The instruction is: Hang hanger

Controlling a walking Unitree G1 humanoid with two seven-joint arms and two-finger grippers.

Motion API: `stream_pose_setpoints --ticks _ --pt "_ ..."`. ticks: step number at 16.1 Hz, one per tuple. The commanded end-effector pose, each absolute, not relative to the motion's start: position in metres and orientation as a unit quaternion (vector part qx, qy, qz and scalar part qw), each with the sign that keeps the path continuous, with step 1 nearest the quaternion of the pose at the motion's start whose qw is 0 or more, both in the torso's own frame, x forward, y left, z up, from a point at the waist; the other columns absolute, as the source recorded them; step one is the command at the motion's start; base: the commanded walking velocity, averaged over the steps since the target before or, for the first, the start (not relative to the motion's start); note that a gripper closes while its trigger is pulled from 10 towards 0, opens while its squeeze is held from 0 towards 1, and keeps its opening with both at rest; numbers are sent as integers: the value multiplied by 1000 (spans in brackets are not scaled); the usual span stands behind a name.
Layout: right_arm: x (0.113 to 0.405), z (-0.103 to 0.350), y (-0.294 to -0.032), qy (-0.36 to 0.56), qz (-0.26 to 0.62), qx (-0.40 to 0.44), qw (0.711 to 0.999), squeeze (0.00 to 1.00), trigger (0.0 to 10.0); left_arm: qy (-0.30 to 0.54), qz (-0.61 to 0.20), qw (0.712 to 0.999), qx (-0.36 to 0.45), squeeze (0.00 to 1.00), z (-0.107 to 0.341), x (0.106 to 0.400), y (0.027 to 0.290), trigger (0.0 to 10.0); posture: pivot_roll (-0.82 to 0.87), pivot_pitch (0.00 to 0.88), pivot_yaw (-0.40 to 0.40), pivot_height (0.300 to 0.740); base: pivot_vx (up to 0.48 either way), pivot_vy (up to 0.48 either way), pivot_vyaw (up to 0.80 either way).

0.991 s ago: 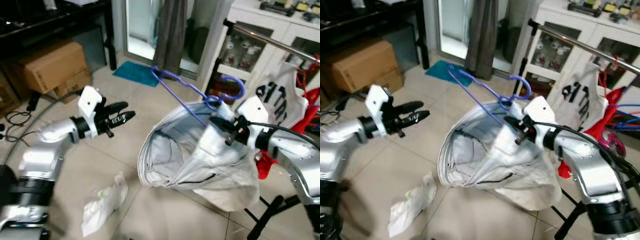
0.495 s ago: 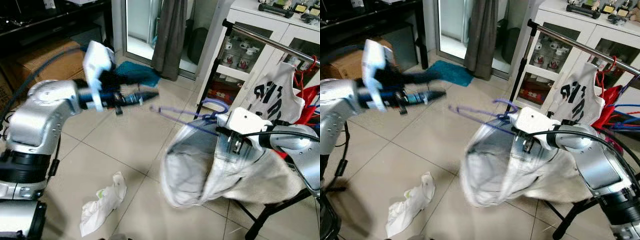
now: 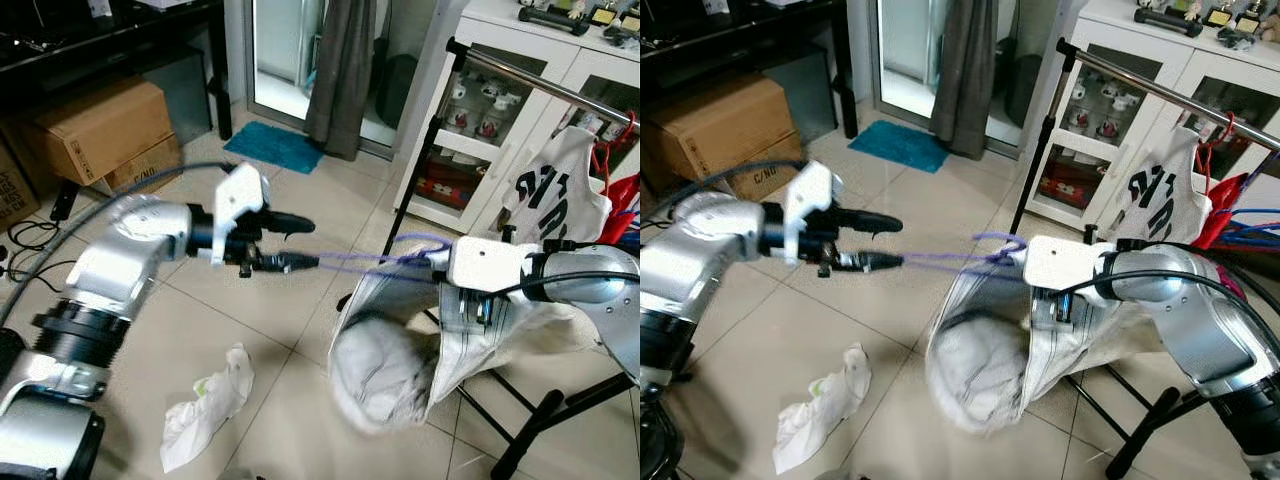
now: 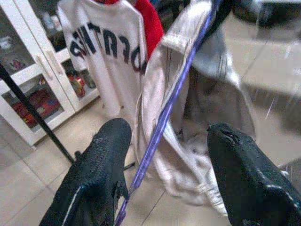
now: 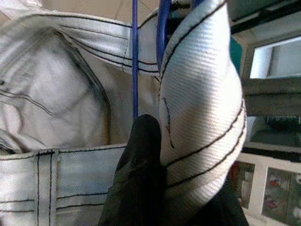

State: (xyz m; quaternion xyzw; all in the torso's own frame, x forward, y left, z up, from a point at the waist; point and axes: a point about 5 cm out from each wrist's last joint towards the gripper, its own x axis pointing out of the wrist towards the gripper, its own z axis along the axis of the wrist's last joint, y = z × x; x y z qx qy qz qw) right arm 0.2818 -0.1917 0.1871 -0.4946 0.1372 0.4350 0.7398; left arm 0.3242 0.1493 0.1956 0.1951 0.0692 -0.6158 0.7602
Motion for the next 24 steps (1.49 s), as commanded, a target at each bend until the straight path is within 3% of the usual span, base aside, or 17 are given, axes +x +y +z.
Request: stream_pose_setpoints --ticks 1,2,4,9,10,11,15,16,17,24 --pt "280 199 -188 117 439 -520 724 0 10000 53 -621 748 229 945 201 328 141 10000 56 0 -98 740 0 0 0" --pt "280 199 -186 115 441 -521 722 0 10000 51 -623 747 228 0 201 329 138 10000 57 0 -99 740 0 0 0" --pt "280 199 -182 110 445 -523 718 0 10000 45 -639 732 232 0 199 330 126 10000 54 0 -96 740 0 0 0" --pt "279 200 -175 105 455 -524 712 0 10000 44 -645 727 229 0 191 340 115 10000 49 0 -88 740 0 0 0" --pt "279 200 -174 104 456 -524 712 0 10000 42 -660 722 204 0 193 338 111 9216 47 0 -85 740 0 0 0" --pt "279 200 -174 104 456 -524 712 0 10000 36 -667 720 189 0 196 337 109 10000 46 0 -84 740 0 0 0" --pt "280 201 -172 102 457 -522 713 0 10000 55 -681 704 195 0 184 336 103 10000 46 0 -84 740 0 0 0" --pt "280 201 -171 100 458 -521 713 0 10000 60 -672 708 209 0 180 338 103 3529 45 0 -84 740 0 0 0" --pt "280 202 -169 98 461 -521 712 0 10000 72 -664 710 224 0 174 340 103 0 44 0 -83 740 0 0 0" --pt "280 203 -167 97 465 -524 707 0 10000 67 -680 692 234 0 172 338 100 0 40 0 -78 740 0 0 0"
